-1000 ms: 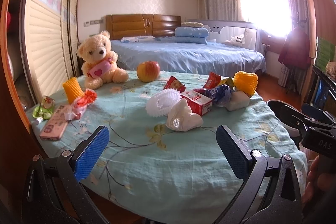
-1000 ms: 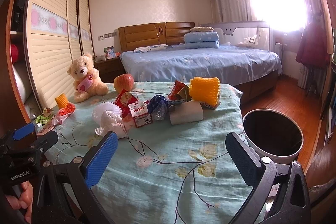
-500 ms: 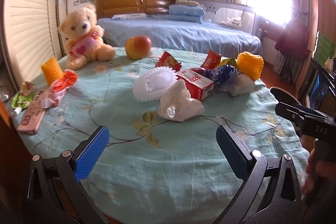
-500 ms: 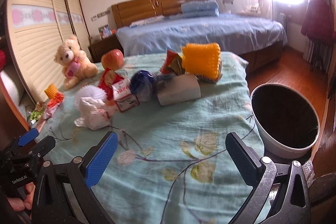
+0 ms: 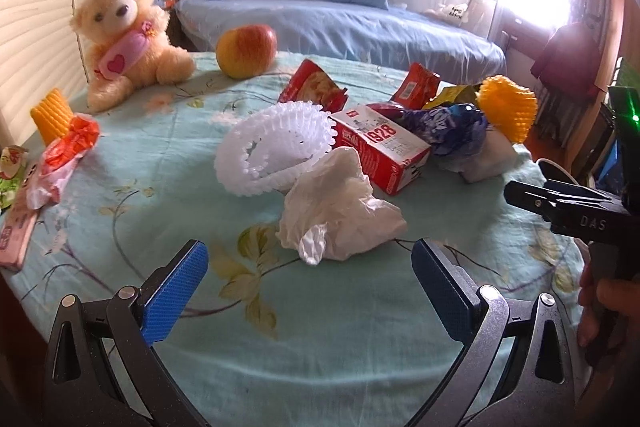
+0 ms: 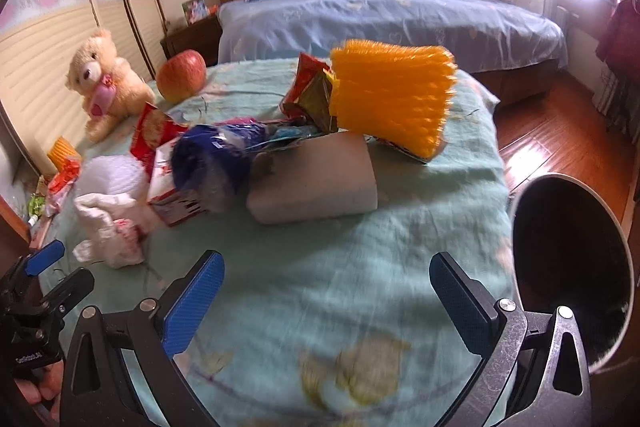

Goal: Collect trash
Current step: 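Grasp the crumpled white tissue with the left gripper while the right grasps the grey sponge, then carry the tissue and sponge over the bin and open both grippers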

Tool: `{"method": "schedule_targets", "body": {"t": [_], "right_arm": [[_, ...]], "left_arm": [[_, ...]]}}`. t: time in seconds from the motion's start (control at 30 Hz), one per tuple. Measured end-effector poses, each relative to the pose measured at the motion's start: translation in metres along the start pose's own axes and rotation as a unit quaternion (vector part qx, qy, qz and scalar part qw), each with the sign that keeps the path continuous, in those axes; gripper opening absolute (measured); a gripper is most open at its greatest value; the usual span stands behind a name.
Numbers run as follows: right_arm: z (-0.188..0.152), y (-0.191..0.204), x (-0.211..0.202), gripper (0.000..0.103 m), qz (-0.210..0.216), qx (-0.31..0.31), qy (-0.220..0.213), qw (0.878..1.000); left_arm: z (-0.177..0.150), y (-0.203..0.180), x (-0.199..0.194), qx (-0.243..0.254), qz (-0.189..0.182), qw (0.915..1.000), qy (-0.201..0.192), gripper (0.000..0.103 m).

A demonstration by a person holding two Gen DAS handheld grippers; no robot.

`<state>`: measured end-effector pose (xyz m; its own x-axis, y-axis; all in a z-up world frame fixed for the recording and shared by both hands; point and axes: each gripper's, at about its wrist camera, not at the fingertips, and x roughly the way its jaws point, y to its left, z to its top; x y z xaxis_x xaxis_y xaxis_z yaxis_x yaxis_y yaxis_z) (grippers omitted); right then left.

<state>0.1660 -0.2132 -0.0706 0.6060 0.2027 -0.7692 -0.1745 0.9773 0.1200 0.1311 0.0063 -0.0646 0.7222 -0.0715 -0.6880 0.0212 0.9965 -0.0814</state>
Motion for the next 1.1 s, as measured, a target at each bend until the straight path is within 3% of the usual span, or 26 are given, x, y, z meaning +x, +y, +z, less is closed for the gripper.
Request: {"method": "schedule_targets", "body": {"t": [0.2,0.27,0.37,0.43,0.47,0.53,0.73,1.1], "right_arm": [[0.016,0.001,0.026,0.103,0.005,-0.02,0.024,0.999],[0.019,0.001,0.035,0.102,0.01,-0.025,0.036,0.999],[0.022,0.0,0.04,0.097,0.015,-0.025,0.043,0.999],[0.023,-0.002,0.038,0.088,0.015,-0.025,0.036,0.999],[0.025,-0.002,0.039,0.08,0.02,-0.025,0.035,0.999],[0.023,-0.004,0.035,0.078,0.025,-0.022,0.029,0.999],[0.011,-0.015,0.013,0.076,0.029,0.011,0.009,0.999],[-0.018,-0.021,-0.015,0.076,0.066,0.037,0.009,0.997]], "left_arm": [[0.006,-0.002,0.018,-0.011,-0.005,0.9997,0.019,0.103],[0.006,-0.006,0.02,-0.004,-0.004,0.9998,0.02,0.097],[0.006,-0.012,0.023,0.006,-0.008,0.9997,0.022,0.078],[0.006,-0.014,0.027,0.008,-0.014,0.9994,0.03,0.056],[0.006,-0.015,0.028,0.008,-0.015,0.9993,0.033,0.051],[0.005,-0.016,0.029,0.011,-0.021,0.9989,0.04,0.028],[0.002,-0.02,0.016,0.021,-0.035,0.9988,0.026,0.02],[-0.006,-0.038,-0.015,0.038,-0.057,0.9976,-0.001,0.019]]}}
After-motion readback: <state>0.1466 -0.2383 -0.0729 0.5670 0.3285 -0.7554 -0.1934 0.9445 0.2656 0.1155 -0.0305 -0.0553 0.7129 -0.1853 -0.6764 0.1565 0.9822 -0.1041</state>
